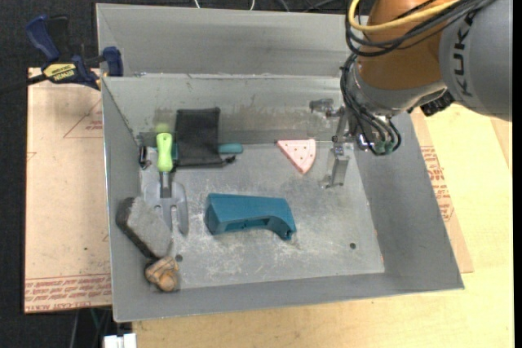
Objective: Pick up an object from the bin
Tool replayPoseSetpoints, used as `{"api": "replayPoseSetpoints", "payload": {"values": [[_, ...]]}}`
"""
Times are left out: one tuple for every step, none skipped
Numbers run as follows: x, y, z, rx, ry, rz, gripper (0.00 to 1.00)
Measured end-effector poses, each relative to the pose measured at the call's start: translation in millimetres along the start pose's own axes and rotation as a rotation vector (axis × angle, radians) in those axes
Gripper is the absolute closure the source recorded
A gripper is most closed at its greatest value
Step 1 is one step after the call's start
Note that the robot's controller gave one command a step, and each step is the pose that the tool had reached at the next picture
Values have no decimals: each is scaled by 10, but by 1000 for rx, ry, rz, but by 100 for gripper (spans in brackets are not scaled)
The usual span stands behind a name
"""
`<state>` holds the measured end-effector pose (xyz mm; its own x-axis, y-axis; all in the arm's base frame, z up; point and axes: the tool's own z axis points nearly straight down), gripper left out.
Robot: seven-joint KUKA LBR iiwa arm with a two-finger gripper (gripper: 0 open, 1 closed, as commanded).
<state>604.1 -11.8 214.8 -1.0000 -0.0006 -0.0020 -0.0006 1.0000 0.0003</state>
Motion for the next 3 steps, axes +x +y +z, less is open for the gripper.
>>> {"api": "replayPoseSetpoints", "payload": {"values": [[0, 0, 0, 0, 0, 0, 0], [107, 263, -253, 0, 1, -149, 0], [160, 339, 340, -1, -7, -121, 0]]}}
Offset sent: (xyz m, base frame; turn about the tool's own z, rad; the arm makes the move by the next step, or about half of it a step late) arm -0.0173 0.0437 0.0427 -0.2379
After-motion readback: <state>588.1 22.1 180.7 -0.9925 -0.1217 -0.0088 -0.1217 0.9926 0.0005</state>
